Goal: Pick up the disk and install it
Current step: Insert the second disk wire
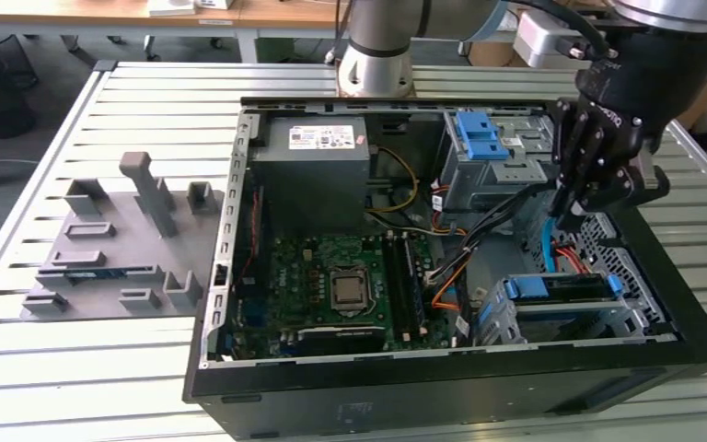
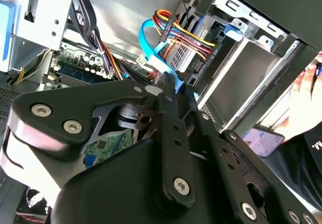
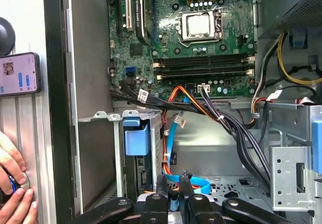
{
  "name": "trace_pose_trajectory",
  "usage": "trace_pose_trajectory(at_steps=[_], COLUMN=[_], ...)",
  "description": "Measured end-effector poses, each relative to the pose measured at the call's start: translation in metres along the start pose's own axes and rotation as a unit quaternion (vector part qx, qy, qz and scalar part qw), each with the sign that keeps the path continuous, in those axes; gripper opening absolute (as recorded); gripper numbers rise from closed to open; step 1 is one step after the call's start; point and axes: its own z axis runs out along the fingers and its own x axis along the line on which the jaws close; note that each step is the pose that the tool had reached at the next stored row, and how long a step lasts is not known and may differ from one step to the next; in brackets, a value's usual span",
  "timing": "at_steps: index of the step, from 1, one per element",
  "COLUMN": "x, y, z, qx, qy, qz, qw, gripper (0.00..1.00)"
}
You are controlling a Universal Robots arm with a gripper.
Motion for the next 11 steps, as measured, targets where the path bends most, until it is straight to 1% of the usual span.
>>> trace_pose_trajectory(at_steps=[2,3,4,5,6,7,8,10,11], x=[-0.0002,-0.0003,-0.0003,-0.0002,-0.0003,-0.0003,-0.0004,0.0,0.0008], y=[0.0,0.0,0.0,0.0001,0.0001,0.0,0.0,0.0,0.0], z=[0.0014,0.0019,0.0022,0.0023,0.0025,0.0026,0.0025,0.0027,0.0033], qx=[0.0001,0.0001,0.0001,0.0,-0.0005,-0.001,-0.0016,-0.0028,-0.0031], qy=[0.0015,0.0016,0.0016,0.0004,-0.0078,-0.0168,-0.0266,-0.0445,-0.0505], qz=[0.0,0.0,0.0,0.0,0.0,0.0,0.0,0.001,0.001], qw=[1.0,1.0,1.0,1.0,1.0,0.9999,0.9996,0.999,0.9987], gripper=[0.24,0.23,0.16,0.16,0.16,0.16,0.16,0.16,0.16])
